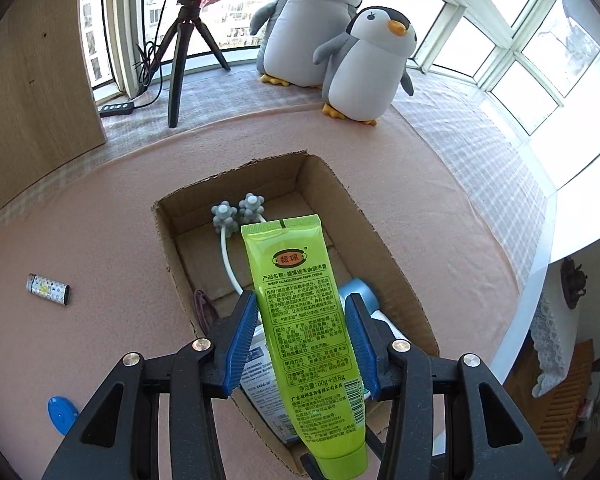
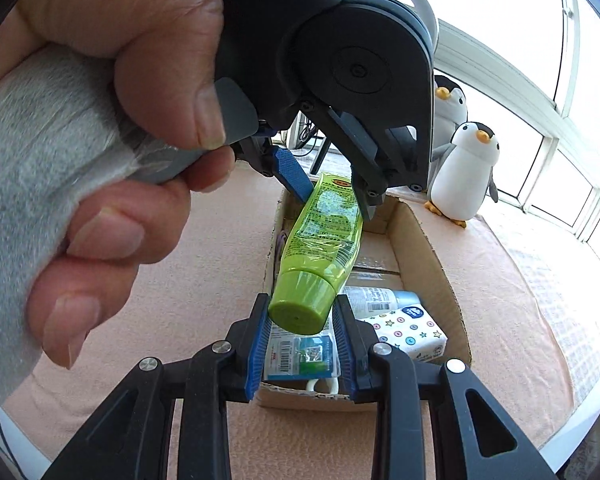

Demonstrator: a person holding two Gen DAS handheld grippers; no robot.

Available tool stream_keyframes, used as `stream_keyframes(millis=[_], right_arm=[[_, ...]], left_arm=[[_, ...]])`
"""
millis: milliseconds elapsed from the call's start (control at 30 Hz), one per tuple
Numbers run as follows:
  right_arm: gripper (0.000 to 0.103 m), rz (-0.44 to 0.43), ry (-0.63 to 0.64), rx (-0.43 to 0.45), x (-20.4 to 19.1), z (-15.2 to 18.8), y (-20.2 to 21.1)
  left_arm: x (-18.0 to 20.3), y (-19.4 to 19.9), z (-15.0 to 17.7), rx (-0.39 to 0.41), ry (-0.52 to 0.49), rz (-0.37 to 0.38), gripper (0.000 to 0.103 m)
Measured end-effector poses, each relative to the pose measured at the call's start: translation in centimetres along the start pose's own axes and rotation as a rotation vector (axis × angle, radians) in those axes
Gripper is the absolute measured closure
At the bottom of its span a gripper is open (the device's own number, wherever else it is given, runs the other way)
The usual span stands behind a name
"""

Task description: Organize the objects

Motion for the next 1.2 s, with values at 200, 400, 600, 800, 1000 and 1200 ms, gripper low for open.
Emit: stream_keyframes(millis=[200,400,600,800,1000,1200], right_arm=[[0.069,0.064,-0.001,-0.060,1.8,0.4,-2.1],[0.061,0.105,-0.073,-0.050,3.6,0.5,-1.5],[0.053,0.063,-0.049,-0.031,2.0,-0.9,-1.8],[0.050,-0.021,0.013,-0.011,-2.6,-2.7,-1.8],[0.046,-0.139,0.093,-0.025,-8.4,-3.5,-2.1],[0.045,-0.272,0.127,-0.097,-13.7,-2.5,-3.9]], left_arm=[[-1.6,0.3,-0.3,0.072,-0.044,-0.128,0.029],[-7.8,2.7,1.0,0.078,0.046,-0.172,0.022],[-14.7,6.4,4.3,0.103,0.149,-0.226,0.021],[-22.2,11.3,8.6,0.147,0.281,-0.287,0.021],[-28.8,16.5,14.0,0.200,0.409,-0.350,0.019],[-33.1,20.3,19.7,0.225,0.491,-0.360,0.017]])
Point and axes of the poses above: each gripper's, at about its wrist camera, not at the fingertips, and y roughly against the way its jaws point, x to its right, z to its underside, the point moved 3 cm from there along -y, roughly the way its jaws point, and after that the axes turned 10 degrees about z, right-handed, at the moved point
